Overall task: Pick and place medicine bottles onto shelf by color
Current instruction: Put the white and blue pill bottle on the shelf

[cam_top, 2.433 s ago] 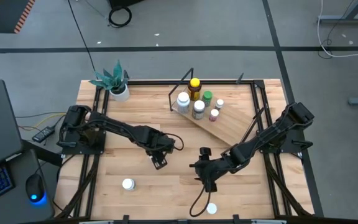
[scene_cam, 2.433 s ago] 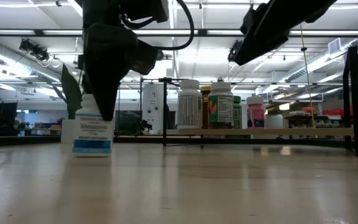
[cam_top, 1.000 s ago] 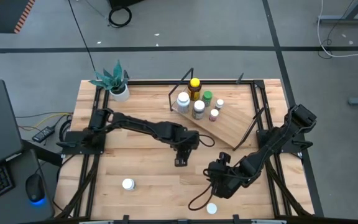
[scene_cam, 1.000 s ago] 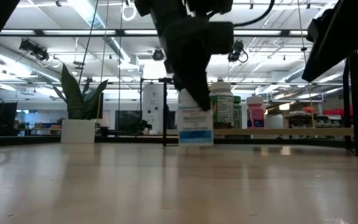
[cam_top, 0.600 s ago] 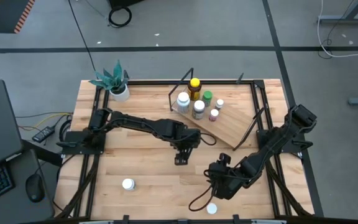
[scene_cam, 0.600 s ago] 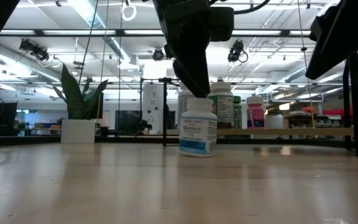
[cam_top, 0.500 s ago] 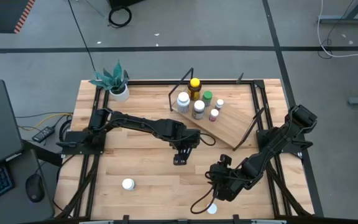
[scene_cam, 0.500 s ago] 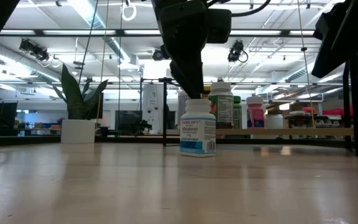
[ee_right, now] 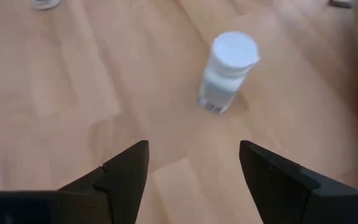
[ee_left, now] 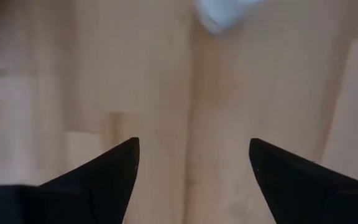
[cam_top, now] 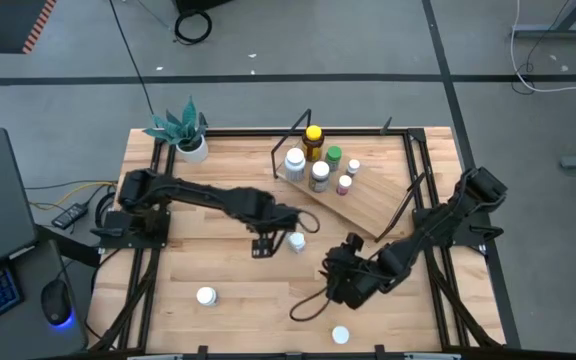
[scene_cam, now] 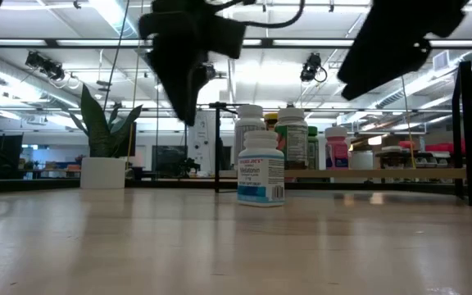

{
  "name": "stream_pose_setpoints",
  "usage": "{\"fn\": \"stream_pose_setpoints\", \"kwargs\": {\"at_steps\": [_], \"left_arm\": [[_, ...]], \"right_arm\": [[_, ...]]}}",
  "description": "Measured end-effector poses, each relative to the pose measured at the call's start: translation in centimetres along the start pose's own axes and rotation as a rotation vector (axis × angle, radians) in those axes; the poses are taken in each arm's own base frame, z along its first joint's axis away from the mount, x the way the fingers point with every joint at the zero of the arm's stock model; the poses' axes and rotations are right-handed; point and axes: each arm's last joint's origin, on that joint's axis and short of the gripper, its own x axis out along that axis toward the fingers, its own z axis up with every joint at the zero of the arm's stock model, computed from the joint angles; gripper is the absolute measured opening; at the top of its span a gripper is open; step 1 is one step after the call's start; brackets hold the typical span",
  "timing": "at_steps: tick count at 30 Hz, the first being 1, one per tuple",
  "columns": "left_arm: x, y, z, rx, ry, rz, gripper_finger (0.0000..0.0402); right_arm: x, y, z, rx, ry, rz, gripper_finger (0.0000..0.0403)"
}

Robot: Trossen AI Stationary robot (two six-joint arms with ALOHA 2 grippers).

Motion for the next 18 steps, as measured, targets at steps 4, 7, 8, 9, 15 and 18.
{"fn": "stream_pose_setpoints", "kwargs": {"at_steps": [4, 7, 8, 9, 15, 18], "left_arm": [[1.2, -0.4, -2.7, -0.033, -0.082, -0.024, 0.0296], [1.2, -0.3, -4.0, -0.085, -0.185, -0.037, 0.0289], [0.9, -0.1, -4.3, -0.109, -0.238, -0.037, 0.0288], [0.6, -0.1, -4.6, -0.121, -0.288, -0.038, 0.0286], [0.9, -0.1, -7.3, -0.143, -0.493, -0.055, 0.0279], [1.4, 0.1, -8.6, -0.179, -0.521, -0.059, 0.0279]], "right_arm": [[0.9, -0.8, 1.0, 0.005, -0.007, -0.026, 0.0286], [1.6, -1.4, 1.9, 0.009, -0.017, -0.033, 0.0313], [1.8, -1.5, 2.2, 0.012, -0.026, -0.03, 0.0323], [2.0, -1.6, 2.5, 0.017, -0.033, -0.026, 0.0333], [3.1, -2.2, 4.3, 0.041, -0.049, 0.038, 0.0384], [3.5, -2.6, 4.9, 0.054, -0.063, 0.032, 0.0395]]}}
